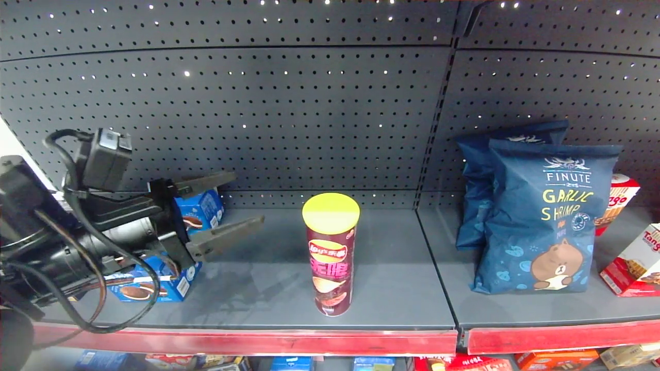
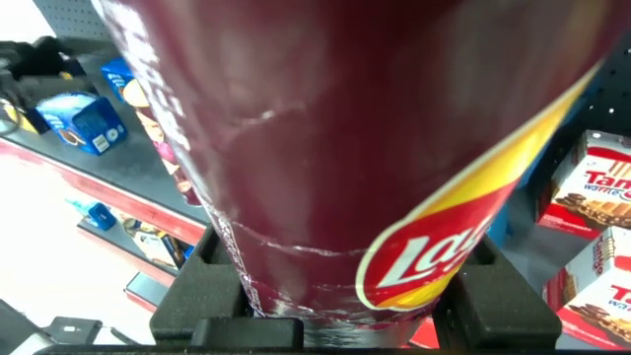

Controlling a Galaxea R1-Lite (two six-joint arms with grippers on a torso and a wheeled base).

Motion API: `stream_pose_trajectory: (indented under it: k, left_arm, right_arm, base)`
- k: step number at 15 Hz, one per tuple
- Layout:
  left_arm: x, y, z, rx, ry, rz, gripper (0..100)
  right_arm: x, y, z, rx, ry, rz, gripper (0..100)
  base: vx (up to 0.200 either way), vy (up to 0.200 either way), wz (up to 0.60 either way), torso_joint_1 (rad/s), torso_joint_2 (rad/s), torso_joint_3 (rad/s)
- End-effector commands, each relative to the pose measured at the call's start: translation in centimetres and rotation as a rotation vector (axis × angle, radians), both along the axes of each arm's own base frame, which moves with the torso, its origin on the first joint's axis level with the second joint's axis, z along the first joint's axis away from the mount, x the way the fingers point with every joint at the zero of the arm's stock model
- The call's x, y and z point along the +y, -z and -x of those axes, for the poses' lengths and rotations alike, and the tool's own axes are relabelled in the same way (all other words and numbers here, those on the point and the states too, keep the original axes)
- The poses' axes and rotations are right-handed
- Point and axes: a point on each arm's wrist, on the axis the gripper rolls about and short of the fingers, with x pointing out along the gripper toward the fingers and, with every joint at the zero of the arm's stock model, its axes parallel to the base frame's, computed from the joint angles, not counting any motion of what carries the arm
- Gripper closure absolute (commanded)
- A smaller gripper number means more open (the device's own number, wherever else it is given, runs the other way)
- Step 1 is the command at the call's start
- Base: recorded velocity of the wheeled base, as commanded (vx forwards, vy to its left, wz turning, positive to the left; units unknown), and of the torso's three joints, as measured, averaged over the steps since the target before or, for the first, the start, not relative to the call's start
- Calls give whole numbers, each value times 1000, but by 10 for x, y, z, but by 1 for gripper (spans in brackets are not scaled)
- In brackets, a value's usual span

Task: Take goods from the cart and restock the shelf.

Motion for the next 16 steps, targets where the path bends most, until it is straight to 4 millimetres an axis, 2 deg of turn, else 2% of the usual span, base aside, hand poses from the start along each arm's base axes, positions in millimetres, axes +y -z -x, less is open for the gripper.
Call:
stream_pose_trajectory:
  k: [1,4,7,9,12,15,16]
  left_arm:
    - [14,-15,46,-50,-244,43,0]
    - [25,-19,87,-6,-536,66,0]
    - [34,-16,128,19,-646,96,0]
    - [41,2,158,29,-775,108,0]
    - [49,34,204,70,-862,80,0]
    - [55,68,251,114,-864,53,0]
    - [56,77,260,116,-864,52,0]
  right_arm:
    - [0,-6,0,-15,-4,-8,100]
    - [-1,-18,2,-46,-1,-25,100]
    - [-2,-32,4,-80,2,-44,100]
    - [-3,-36,6,-89,7,-47,100]
    - [-6,-36,10,-101,25,-53,100]
    - [-7,-35,13,-108,22,-56,100]
    - [-7,-35,13,-109,22,-57,100]
  base:
    - [0,0,0,0,0,0]
    - [0,0,0,0,0,0]
    - [0,0,0,0,0,0]
    - [0,0,0,0,0,0]
    - [0,0,0,0,0,0]
    - [0,0,0,0,0,0]
    - [0,0,0,0,0,0]
